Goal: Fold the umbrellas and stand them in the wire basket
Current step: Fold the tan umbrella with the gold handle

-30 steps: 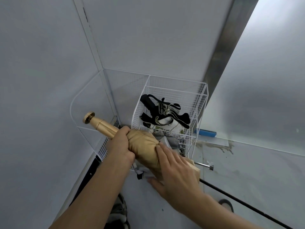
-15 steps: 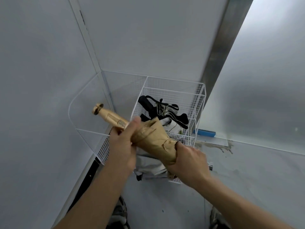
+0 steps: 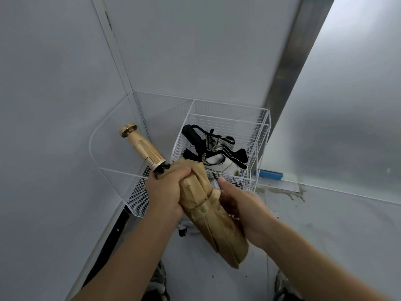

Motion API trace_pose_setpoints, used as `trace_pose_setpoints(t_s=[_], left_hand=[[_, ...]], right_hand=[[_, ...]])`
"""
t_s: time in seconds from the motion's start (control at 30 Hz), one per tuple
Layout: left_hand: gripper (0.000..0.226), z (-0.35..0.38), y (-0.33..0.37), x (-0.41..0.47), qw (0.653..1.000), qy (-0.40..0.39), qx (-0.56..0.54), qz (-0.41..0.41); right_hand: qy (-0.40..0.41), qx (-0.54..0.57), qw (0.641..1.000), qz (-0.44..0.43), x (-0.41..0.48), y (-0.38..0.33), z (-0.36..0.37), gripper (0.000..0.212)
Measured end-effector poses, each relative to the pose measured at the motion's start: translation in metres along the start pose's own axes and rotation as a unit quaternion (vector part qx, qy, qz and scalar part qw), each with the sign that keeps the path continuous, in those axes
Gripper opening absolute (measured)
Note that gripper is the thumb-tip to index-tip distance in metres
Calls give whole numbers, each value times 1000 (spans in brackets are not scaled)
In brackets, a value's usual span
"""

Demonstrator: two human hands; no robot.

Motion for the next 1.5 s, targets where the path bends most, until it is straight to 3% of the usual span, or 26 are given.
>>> trace_pose_setpoints(t_s=[0.07, 0.13, 0.23, 0.3, 0.4, 0.5, 0.53, 0.6, 0.7, 0.8, 0.87, 0.93, 0.97, 1.0, 1.03, 1.1, 1.2, 1.37, 1.5], left_hand=[[36, 8, -3, -3, 1000, -27, 1, -2], [30, 13, -5, -4, 999, -52, 3, -15], [15, 19, -3, 0, 995, -89, -11, -36], [13, 31, -2, 0, 987, -142, -48, -62], [32, 49, 0, -5, 966, -228, -85, -89], [56, 55, 9, -9, 948, -297, -89, -80], [71, 54, 11, -8, 942, -315, -92, -75], [74, 49, 16, -6, 935, -332, -105, -68], [75, 44, 19, -5, 934, -329, -117, -72], [64, 39, 14, -3, 961, -256, -78, -74], [61, 36, 11, -5, 976, -207, -1, -64], [69, 30, 3, -7, 983, -159, 74, -55], [67, 27, -2, -7, 986, -130, 87, -54], [60, 21, -6, -6, 991, -95, 83, -52], [50, 16, -8, -5, 994, -59, 72, -48], [39, 10, -6, -1, 996, -16, 76, -36], [33, 6, -4, 6, 997, -25, 70, -34], [28, 23, 1, 6, 990, -126, 8, -55], [7, 43, 2, -5, 973, -208, -46, -86]], right_hand=[[16, 38, 999, 24, 5, 6, -7, 27], [32, 53, 998, -20, 8, -2, -19, 17], [73, -28, 990, -118, 0, -29, -32, 16], [73, -61, 989, -115, 0, -28, -31, 19], [-21, -127, 990, -56, 6, -14, -11, 31], [-175, -54, 983, 5, 3, 3, 19, 37], [-209, -18, 978, 12, 0, 6, 29, 39], [-238, 15, 971, 8, -4, 11, 42, 39], [-165, -65, 983, -41, 4, 8, 33, 44], [-59, -204, 966, -149, 5, -20, 11, 46], [12, -309, 929, -204, 0, -37, 1, 34], [111, -470, 850, -211, -7, -44, -5, 32], [134, -526, 815, -205, -9, -41, -2, 32], [135, -546, 804, -196, -9, -34, 3, 33], [123, -531, 818, -185, -8, -25, 8, 33], [89, -407, 890, -182, -6, -11, 13, 32], [55, -172, 965, -190, -6, -12, 7, 29], [34, -51, 980, -189, -5, -25, -6, 23], [26, -77, 979, -187, -3, -27, -11, 24]])
Point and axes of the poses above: each hand's wrist, its own x-axis towards the middle knuckle, its own z-axis out of the palm, y = z × x, the point moved 10 cm from there along x, towards the middle knuckle, and after that the axes turned 11 degrees about -y, right-handed, at the moved point
